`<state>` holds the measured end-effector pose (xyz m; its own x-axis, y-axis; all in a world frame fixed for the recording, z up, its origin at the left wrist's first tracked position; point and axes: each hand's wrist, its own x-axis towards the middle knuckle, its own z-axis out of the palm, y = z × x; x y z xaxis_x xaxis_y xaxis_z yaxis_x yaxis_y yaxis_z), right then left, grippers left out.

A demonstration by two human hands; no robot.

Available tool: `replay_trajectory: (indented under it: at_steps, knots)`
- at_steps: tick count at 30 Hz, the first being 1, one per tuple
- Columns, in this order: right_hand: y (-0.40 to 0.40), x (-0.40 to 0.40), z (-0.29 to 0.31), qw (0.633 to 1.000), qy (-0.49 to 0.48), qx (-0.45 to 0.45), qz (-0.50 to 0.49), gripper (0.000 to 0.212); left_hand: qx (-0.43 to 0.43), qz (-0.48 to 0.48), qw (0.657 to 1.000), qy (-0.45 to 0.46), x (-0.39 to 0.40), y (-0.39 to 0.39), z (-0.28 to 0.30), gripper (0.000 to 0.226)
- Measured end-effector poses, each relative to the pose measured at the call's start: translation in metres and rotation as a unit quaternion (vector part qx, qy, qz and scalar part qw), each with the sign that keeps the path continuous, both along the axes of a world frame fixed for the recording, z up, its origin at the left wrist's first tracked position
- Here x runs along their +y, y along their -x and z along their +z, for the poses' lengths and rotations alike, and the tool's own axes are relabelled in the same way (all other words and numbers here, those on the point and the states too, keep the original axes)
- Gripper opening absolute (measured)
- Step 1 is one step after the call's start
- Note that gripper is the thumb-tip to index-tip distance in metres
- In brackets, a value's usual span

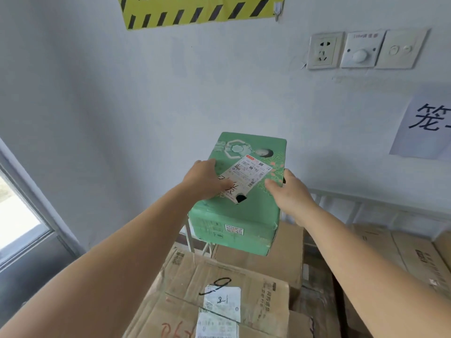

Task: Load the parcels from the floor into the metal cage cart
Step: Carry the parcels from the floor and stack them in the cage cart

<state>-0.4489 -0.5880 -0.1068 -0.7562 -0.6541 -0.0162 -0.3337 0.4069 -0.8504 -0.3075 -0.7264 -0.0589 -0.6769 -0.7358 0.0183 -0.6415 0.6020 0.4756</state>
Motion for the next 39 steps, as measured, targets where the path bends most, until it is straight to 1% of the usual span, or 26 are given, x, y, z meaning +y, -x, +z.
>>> replay_trajectory:
  at_steps: [2,5,8,10,12,14,17,19,22,24,27,32,34,37,39]
  knots:
    - [0.010,-0.020,-0.007,1.000,-0.001,-0.011,-0.019,0.051,0.002,-0.016,1.000,-0.012,-0.025,0.015,-0.009,0.071]
    - [0.025,-0.051,-0.025,0.998,-0.017,-0.042,-0.044,0.060,-0.008,-0.034,0.999,-0.027,-0.061,0.037,-0.031,0.071]
    - [0.036,-0.077,-0.051,0.995,-0.036,-0.079,-0.057,0.054,-0.023,-0.054,0.997,-0.053,-0.090,0.056,-0.068,0.072]
    - [0.043,-0.090,-0.074,0.990,-0.059,-0.106,-0.065,0.051,-0.040,-0.067,0.995,-0.069,-0.107,0.068,-0.098,0.066]
    - [0.050,-0.100,-0.099,0.986,-0.076,-0.134,-0.066,0.049,-0.059,-0.073,0.991,-0.095,-0.120,0.079,-0.128,0.055]
    - [0.060,-0.110,-0.124,0.980,-0.093,-0.164,-0.066,0.052,-0.073,-0.074,0.986,-0.128,-0.131,0.091,-0.157,0.052]
    - [0.076,-0.125,-0.162,0.968,-0.124,-0.203,-0.075,0.057,-0.087,-0.071,0.980,-0.163,-0.144,0.106,-0.198,0.058]
    - [0.086,-0.135,-0.185,0.963,-0.143,-0.216,-0.075,0.058,-0.099,-0.073,0.977,-0.172,-0.151,0.115,-0.221,0.061]
    - [0.096,-0.148,-0.211,0.956,-0.166,-0.233,-0.070,0.073,-0.124,-0.070,0.974,-0.175,-0.162,0.125,-0.250,0.058]
    - [0.099,-0.154,-0.221,0.954,-0.172,-0.234,-0.068,0.077,-0.139,-0.068,0.973,-0.170,-0.166,0.127,-0.264,0.057]
    - [0.102,-0.160,-0.235,0.955,-0.177,-0.229,-0.069,0.083,-0.144,-0.067,0.975,-0.157,-0.169,0.130,-0.277,0.056]
    - [0.105,-0.167,-0.245,0.956,-0.194,-0.211,-0.065,0.083,-0.165,-0.076,0.973,-0.141,-0.175,0.135,-0.282,0.053]
    - [0.103,-0.166,-0.242,0.954,-0.203,-0.212,-0.059,0.081,-0.177,-0.085,0.972,-0.132,-0.173,0.134,-0.278,0.054]
    - [0.096,-0.155,-0.231,0.946,-0.233,-0.220,-0.054,0.090,-0.210,-0.103,0.964,-0.128,-0.164,0.126,-0.269,0.053]
    - [0.086,-0.143,-0.221,0.942,-0.244,-0.224,-0.050,0.091,-0.232,-0.127,0.955,-0.133,-0.156,0.115,-0.260,0.053]
